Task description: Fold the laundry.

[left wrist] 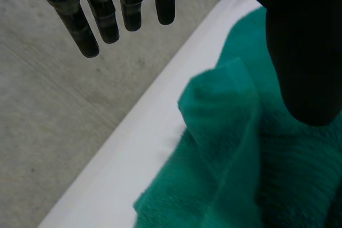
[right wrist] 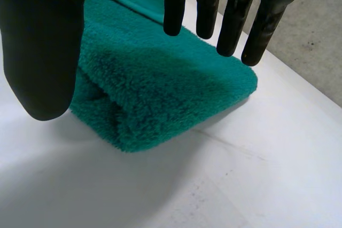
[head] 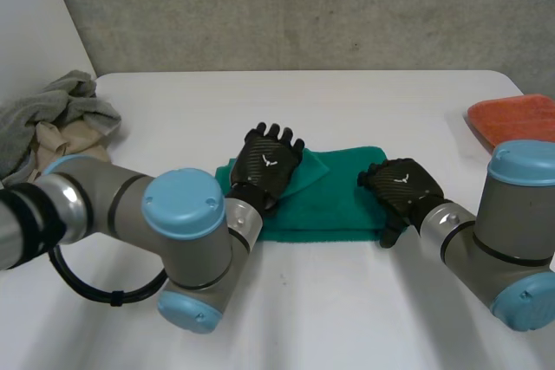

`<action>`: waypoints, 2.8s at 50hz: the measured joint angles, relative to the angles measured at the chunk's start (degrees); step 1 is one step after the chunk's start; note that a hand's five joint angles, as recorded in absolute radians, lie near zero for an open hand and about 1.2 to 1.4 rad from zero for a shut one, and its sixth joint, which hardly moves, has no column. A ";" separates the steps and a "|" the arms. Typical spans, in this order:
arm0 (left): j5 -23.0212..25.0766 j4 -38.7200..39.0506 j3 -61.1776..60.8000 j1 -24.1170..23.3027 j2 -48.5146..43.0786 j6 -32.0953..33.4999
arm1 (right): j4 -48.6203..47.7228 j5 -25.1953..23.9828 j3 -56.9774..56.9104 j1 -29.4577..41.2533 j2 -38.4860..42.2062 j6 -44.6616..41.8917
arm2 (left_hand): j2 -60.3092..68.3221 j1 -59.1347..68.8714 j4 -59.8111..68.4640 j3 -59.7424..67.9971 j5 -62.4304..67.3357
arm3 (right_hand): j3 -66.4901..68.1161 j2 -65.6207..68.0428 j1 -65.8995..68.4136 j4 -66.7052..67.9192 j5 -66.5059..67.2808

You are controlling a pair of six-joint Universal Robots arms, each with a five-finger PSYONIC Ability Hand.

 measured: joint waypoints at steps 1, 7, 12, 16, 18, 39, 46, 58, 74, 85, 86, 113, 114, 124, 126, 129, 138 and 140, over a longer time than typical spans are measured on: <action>-0.02 -0.50 0.91 0.11 -0.88 -0.03 | -0.07 0.03 0.00 0.07 0.17 -0.04 | 0.00 0.00 0.00 0.00 0.00 | 0.08 0.14 0.16 0.17 0.18; -1.40 -2.16 6.22 1.71 -4.75 -0.06 | -0.97 0.52 -0.03 0.55 1.55 -0.15 | 0.11 0.24 0.14 0.10 0.03 | 8.39 9.02 7.05 8.58 7.64; -7.07 -2.31 9.52 5.36 -6.33 0.24 | -3.28 1.66 0.34 0.69 2.41 -1.07 | 0.11 0.24 0.14 0.13 0.05 | 16.17 17.04 13.92 16.07 14.87; -10.70 -2.40 9.64 7.12 -6.29 0.28 | -5.27 2.99 0.82 0.70 2.64 -2.51 | 0.11 0.24 0.14 0.09 0.00 | 22.68 23.47 18.90 22.59 20.96; -11.32 -2.44 9.14 7.28 -6.09 0.24 | -5.68 3.35 0.95 0.69 2.65 -2.92 | 0.11 0.24 0.14 0.08 0.00 | 22.86 23.91 19.22 22.79 21.17; -7.25 -1.85 0.45 1.27 2.02 -0.98 | -5.71 4.01 4.89 0.17 0.52 -8.80 | 0.00 0.04 0.01 0.01 0.00 | 46.52 46.80 35.51 46.91 45.50; -4.29 -2.00 2.97 1.08 -0.88 -1.76 | -5.66 3.93 8.00 -0.63 -1.92 -11.44 | 0.01 0.04 0.01 0.01 0.00 | 46.52 46.80 35.51 46.91 45.51; -5.09 -1.90 11.55 2.12 -8.45 -1.16 | -5.72 3.74 10.65 -3.74 -3.71 -15.09 | 0.00 0.23 0.01 0.01 0.00 | 46.52 46.80 35.77 46.92 45.51; -8.88 -2.41 3.18 6.58 -1.16 -1.81 | -5.72 4.87 8.51 -3.86 -4.15 -19.97 | 0.00 0.14 0.01 0.01 0.00 | 46.52 46.80 36.33 46.93 45.51; -7.72 -2.48 -7.32 6.50 10.16 -6.37 | -6.47 5.53 2.37 -0.59 -4.95 -34.11 | 0.00 0.04 0.01 0.01 0.00 | 46.52 46.95 37.03 46.96 45.51; -7.71 -2.50 -8.14 6.59 11.09 -6.96 | -6.60 4.95 0.85 1.31 -4.84 -35.80 | 0.00 0.04 0.01 0.01 0.00 | 46.52 46.95 37.14 46.97 45.51; -7.68 -2.16 -7.78 6.20 15.05 -8.16 | -6.41 2.33 -8.83 16.78 -1.57 0.17 | 0.00 0.04 0.01 0.00 0.00 | -8.75 -7.87 -6.61 -7.70 -6.66; -7.66 -2.16 -7.61 6.04 15.05 -8.22 | -6.28 2.44 -8.78 16.54 -1.98 1.59 | 0.00 0.04 0.01 0.00 0.00 | -8.75 -7.88 -6.61 -7.70 -6.66; -3.62 -3.60 -1.84 0.96 12.86 -11.58 | 3.63 -0.13 -12.29 7.32 -6.41 27.86 | 0.00 0.04 0.01 0.00 0.00 | -8.75 -7.88 -6.61 -7.70 -6.66; -2.79 -4.92 -0.84 0.61 11.39 -11.99 | 6.68 -0.85 -14.78 6.45 -4.14 27.89 | 0.00 0.04 0.01 0.00 0.00 | -8.75 -7.87 -6.61 -7.70 -6.66; -2.46 -7.42 0.38 0.33 9.24 -12.33 | 10.73 -1.55 -18.47 5.87 -0.17 26.80 | 0.00 0.04 0.01 0.00 0.00 | -8.75 -7.88 -6.61 -7.70 -6.66; -5.04 -17.39 2.38 0.57 3.14 -11.86 | 19.05 -1.41 -27.99 5.85 13.27 18.56 | 0.00 0.04 0.01 0.00 0.00 | -8.75 -7.88 -6.61 -7.70 -6.66; -5.27 -18.71 2.43 0.73 2.49 -11.67 | 19.71 -1.13 -28.84 5.90 14.80 16.62 | 0.00 0.04 0.01 0.00 0.00 | -8.75 -7.88 -6.61 -7.70 -6.66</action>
